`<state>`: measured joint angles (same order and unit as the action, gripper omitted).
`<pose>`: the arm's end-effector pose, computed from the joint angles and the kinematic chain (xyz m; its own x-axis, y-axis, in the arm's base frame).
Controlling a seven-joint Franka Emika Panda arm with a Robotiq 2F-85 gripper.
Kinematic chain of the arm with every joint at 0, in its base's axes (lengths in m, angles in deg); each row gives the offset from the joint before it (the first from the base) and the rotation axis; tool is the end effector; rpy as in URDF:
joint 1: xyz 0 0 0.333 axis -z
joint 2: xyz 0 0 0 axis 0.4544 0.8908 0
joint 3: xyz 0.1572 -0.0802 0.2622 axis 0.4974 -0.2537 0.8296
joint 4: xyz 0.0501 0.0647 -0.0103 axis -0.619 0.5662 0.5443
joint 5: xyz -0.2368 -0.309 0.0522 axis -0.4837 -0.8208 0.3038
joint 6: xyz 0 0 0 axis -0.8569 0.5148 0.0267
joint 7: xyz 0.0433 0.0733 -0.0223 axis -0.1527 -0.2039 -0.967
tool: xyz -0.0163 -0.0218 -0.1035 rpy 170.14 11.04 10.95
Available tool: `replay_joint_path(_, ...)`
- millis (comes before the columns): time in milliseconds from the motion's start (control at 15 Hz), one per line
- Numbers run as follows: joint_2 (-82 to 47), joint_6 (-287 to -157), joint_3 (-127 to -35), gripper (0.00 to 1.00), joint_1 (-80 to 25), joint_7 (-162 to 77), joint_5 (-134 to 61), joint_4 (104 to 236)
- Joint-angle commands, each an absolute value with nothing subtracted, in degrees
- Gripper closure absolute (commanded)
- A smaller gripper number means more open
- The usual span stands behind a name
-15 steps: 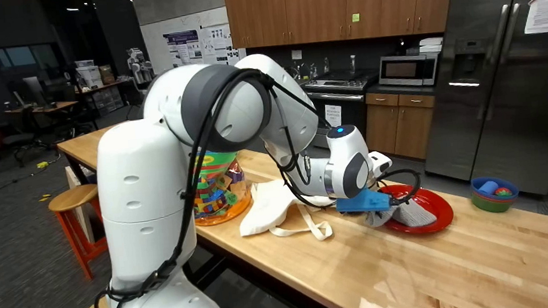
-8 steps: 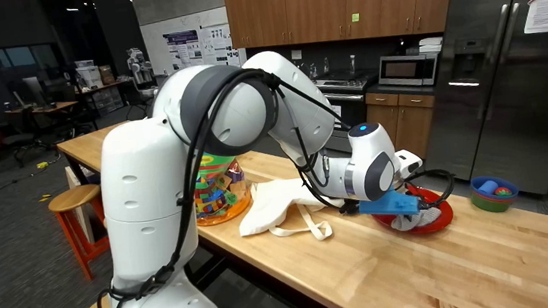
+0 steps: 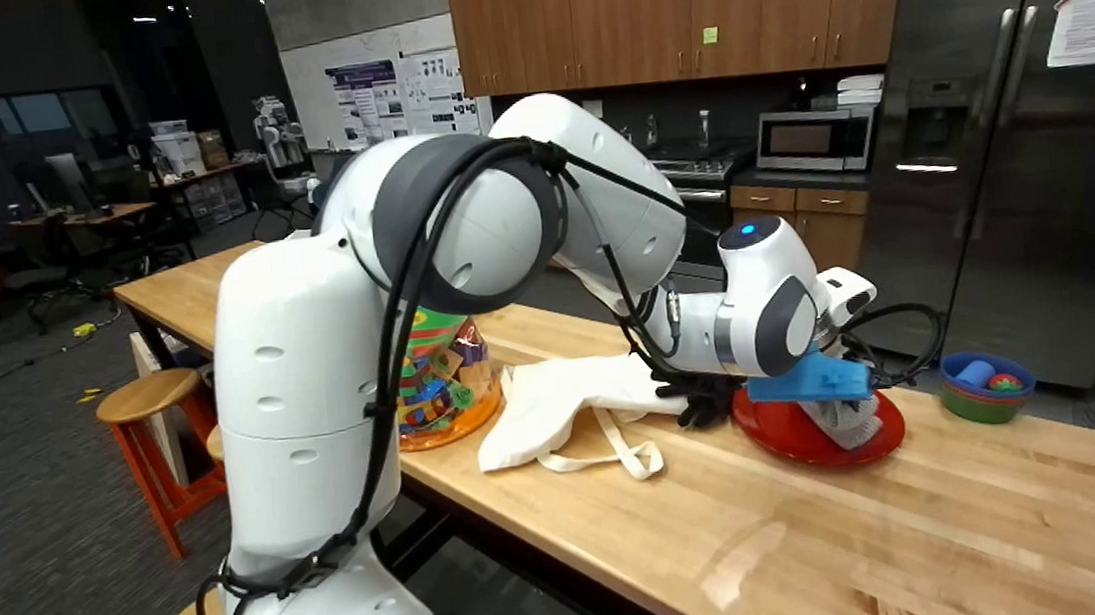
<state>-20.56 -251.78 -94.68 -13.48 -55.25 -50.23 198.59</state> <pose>0.5364 -0.2960 0.3651 0.9085 -0.0250 0.4172 -0.1803 -0.9240 0.3373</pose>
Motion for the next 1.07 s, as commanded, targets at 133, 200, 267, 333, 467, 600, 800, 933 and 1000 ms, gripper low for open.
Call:
replay_joint_path(133,-21.0,-253.56,-93.69,0.96,-14.1,-55.69,-50.83,200.09)
replay_joint_path(200,-21.05,-253.59,-93.88,0.96,-14.27,-55.41,-51.11,200.67)
replay_joint_path(267,-21.03,-253.47,-94.11,0.96,-14.4,-55.17,-51.3,201.02)
replay_joint_path(333,-20.86,-253.5,-94.82,0.96,-14.6,-54.46,-52.03,201.2)
replay_joint_path(467,-20.63,-253.39,-95.89,0.96,-14.59,-53.8,-52.95,201.33)
replay_joint_path(600,-20.33,-253.3,-97.31,0.96,-14.63,-52.84,-54.13,200.96)
replay_joint_path(800,-19.58,-252.8,-99.26,0.96,-14.62,-51.34,-55.81,199.18)
replay_joint_path(933,-19.54,-252.53,-99.56,0.96,-14.6,-50.85,-55.67,198.41)
replay_joint_path(1000,-19.64,-252.45,-99.45,0.96,-14.67,-50.75,-55.39,198.18)
